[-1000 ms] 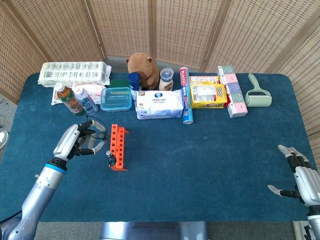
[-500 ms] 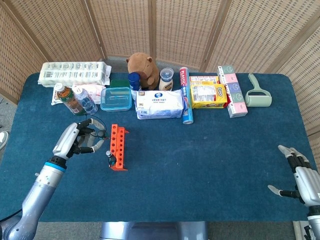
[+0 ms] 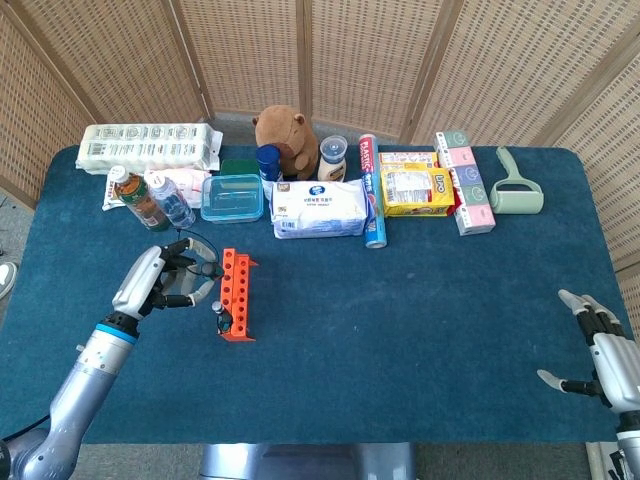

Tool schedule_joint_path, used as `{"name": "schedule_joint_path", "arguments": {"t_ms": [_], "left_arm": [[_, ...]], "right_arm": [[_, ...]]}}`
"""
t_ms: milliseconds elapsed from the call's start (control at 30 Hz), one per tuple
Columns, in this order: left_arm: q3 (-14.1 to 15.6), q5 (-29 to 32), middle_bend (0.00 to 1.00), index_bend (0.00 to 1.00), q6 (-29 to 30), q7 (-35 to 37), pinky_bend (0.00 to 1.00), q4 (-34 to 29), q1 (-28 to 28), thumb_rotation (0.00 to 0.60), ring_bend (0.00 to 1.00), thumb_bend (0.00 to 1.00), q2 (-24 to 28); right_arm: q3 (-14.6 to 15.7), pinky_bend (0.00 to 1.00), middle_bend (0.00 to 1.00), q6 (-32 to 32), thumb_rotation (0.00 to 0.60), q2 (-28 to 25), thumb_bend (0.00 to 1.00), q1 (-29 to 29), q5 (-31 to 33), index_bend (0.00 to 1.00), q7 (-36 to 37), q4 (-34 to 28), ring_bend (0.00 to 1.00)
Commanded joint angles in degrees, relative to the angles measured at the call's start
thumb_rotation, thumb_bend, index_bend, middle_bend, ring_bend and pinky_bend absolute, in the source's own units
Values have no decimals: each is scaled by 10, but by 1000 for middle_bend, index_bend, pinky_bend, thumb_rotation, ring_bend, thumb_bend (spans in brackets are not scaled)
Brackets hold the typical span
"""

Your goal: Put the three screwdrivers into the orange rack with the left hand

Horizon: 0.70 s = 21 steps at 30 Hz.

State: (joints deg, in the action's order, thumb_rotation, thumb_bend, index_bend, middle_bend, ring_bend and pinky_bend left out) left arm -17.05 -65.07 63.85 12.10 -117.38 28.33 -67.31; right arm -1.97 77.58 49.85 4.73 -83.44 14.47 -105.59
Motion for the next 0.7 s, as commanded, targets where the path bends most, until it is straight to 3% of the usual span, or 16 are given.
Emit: {"name": "schedule_joint_path", "arguments": {"t_ms": [33,700], "left_arm": [[1,3,798,441,0,-2,872,1,1,600,740,417,-2],[2,21,798,441,-2,-6,872,16,11,600,740,417,-15]], "right_arm": [[0,0,113,0,600,0,0,0,0,0,1,0,0],[1,0,114,-1,600,-5,0,0,-4,0,13,2,0]]}}
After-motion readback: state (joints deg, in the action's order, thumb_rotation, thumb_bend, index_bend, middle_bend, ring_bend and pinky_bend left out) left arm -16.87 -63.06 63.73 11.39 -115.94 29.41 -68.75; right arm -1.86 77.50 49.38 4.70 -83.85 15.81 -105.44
